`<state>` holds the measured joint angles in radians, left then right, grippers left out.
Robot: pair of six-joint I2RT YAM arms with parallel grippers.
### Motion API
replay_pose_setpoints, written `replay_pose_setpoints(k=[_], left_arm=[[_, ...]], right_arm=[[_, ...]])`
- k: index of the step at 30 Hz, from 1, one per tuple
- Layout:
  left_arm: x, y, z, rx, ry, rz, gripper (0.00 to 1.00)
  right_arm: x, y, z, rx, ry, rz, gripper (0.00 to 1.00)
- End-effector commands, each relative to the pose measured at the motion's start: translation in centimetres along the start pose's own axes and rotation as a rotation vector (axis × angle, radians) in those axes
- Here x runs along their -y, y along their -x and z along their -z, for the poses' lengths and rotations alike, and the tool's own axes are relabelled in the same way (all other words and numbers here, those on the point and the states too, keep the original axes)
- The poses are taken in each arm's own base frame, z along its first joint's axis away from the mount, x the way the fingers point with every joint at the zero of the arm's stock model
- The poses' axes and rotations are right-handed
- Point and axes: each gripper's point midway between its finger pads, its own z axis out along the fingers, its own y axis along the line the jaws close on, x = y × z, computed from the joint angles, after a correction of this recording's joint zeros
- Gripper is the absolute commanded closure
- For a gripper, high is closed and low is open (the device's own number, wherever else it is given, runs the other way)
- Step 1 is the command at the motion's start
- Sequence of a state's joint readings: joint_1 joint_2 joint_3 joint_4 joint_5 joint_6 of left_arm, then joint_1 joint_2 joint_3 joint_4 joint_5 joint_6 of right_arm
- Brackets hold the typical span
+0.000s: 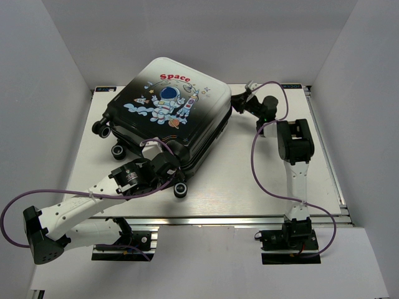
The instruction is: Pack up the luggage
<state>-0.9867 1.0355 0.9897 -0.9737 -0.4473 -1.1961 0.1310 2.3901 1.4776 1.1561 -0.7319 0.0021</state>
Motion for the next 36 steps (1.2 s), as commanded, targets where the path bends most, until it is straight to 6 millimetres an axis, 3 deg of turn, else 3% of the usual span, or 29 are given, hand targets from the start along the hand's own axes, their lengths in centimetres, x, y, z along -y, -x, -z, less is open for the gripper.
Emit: replay_pose_setpoints(k=[1,2,3,5,6,9,10,11,12,13,14,15,16,17,21,22,25,26,27,30,31,32,33,34,35,36], left_arm=[[-10.4,0.5,2.8,0.044,0.337,-0.040,1.00],[-10.4,0.5,2.8,0.044,0.337,-0.040,1.00],[-10.6,0.5,2.8,0.044,0.346,-0.046,1.00],[-10.5,0.7,2.7,0.052,0.349,-0.049,1.00],[-10.4,1.0,2.7,0.065,0.351,-0.052,1.00],[-9.8,1.6,2.9,0.085,0.339,-0.042,1.00],[-9.6,1.9,2.9,0.096,0.335,-0.040,0.94],[-9.0,2.3,3.1,0.107,0.317,-0.027,0.76],[-8.8,2.6,3.3,0.115,0.312,-0.024,0.52],[-8.5,3.1,3.3,0.131,0.313,-0.023,0.02],[-7.9,3.7,3.7,0.151,0.295,-0.011,0.02],[-7.8,4.1,3.9,0.164,0.293,-0.008,0.02],[-7.5,4.5,3.9,0.180,0.290,-0.005,0.02],[-7.2,5.4,4.3,0.214,0.284,0.001,0.02],[-6.1,8.2,5.8,0.312,0.270,0.019,0.02],[-5.2,10.5,6.8,0.408,0.258,0.077,0.02],[-4.8,12.3,7.1,0.487,0.259,0.161,0.02],[-4.5,13.1,7.3,0.512,0.252,0.187,0.02],[-4.0,13.6,7.1,0.528,0.247,0.202,0.02],[-3.1,15.5,6.7,0.564,0.264,0.189,0.02],[-2.5,15.9,5.7,0.564,0.282,0.168,0.02],[-2.2,16.3,5.0,0.543,0.296,0.066,0.02],[-0.9,18.5,3.9,0.578,0.260,0.113,0.02],[-0.5,18.9,1.8,0.550,0.291,0.075,0.02],[0.0,19.9,1.1,0.520,0.283,0.067,0.02],[-1.9,21.8,0.4,0.536,0.361,0.115,0.02]], right_arm=[[10.7,12.9,0.3,0.400,-0.439,0.310,1.00],[10.2,11.7,-0.1,0.387,-0.424,0.300,1.00],[9.8,12.7,-0.9,0.426,-0.391,0.254,1.00],[7.3,12.3,-2.4,0.425,-0.288,0.232,1.00],[6.3,11.3,-2.5,0.407,-0.261,0.220,1.00],[2.4,12.4,-2.8,0.439,-0.173,0.242,1.00],[0.8,10.9,-2.3,0.416,-0.143,0.199,1.00],[-0.2,13.0,-1.5,0.475,-0.135,0.222,1.00],[-1.1,13.6,-0.8,0.496,-0.131,0.211,1.00],[-2.2,11.9,0.3,0.467,-0.132,0.158,1.00],[-3.1,14.3,1.6,0.528,-0.130,0.198,1.00],[-3.7,14.2,2.1,0.514,-0.135,0.187,1.00],[-4.7,12.3,3.1,0.445,-0.129,0.193,1.00],[-5.4,13.9,3.9,0.455,-0.135,0.234,1.00],[-8.8,13.4,6.4,0.383,-0.136,0.257,1.00],[-9.8,12.8,7.5,0.347,-0.135,0.283,1.00],[-10.1,12.7,8.5,0.333,-0.154,0.282,1.00],[-10.4,14.0,8.9,0.349,-0.174,0.296,1.00],[-11.1,13.3,9.9,0.322,-0.188,0.290,1.00],[-12.5,14.7,11.3,0.322,-0.203,0.353,1.00],[-13.0,14.0,12.1,0.297,-0.206,0.342,1.00],[-13.2,14.5,12.6,0.304,-0.215,0.347,1.00],[-13.5,14.5,12.9,0.300,-0.216,0.343,1.00],[-13.5,14.2,13.3,0.288,-0.233,0.337,1.00],[-13.5,14.4,13.5,0.293,-0.242,0.333,1.00],[-13.3,14.7,13.8,0.297,-0.251,0.328,1.00]])
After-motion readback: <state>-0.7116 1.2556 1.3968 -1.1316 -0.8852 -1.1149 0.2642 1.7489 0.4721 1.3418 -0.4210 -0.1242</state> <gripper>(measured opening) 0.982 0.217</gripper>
